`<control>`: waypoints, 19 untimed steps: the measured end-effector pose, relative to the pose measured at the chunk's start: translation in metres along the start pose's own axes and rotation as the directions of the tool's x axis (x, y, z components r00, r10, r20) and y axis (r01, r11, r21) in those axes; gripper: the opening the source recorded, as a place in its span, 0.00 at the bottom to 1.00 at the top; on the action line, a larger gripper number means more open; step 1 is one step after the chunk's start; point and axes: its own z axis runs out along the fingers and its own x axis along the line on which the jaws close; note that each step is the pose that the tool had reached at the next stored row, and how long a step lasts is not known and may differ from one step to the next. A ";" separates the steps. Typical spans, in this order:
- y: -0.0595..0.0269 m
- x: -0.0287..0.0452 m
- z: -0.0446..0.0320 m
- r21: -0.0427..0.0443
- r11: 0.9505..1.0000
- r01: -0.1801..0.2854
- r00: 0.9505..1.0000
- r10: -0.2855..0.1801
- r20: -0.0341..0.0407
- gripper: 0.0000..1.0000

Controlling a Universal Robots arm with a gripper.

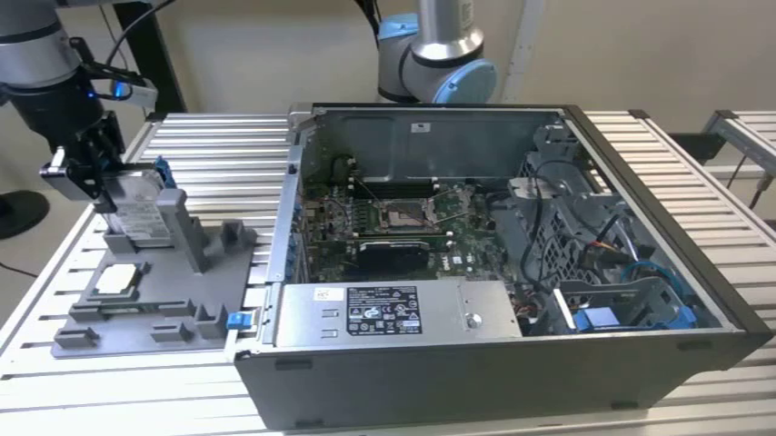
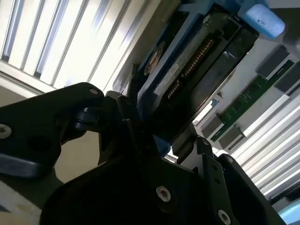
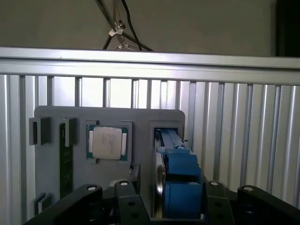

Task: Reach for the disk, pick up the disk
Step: 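Pick up the disk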

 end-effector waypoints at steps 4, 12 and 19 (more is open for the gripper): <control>0.0000 -0.0008 0.0041 0.002 1.000 0.000 1.000 0.000 0.004 1.00; 0.0002 -0.0014 0.0049 0.002 1.000 0.000 1.000 0.000 0.005 1.00; 0.0002 -0.0014 0.0058 0.003 1.000 0.000 1.000 0.000 0.005 1.00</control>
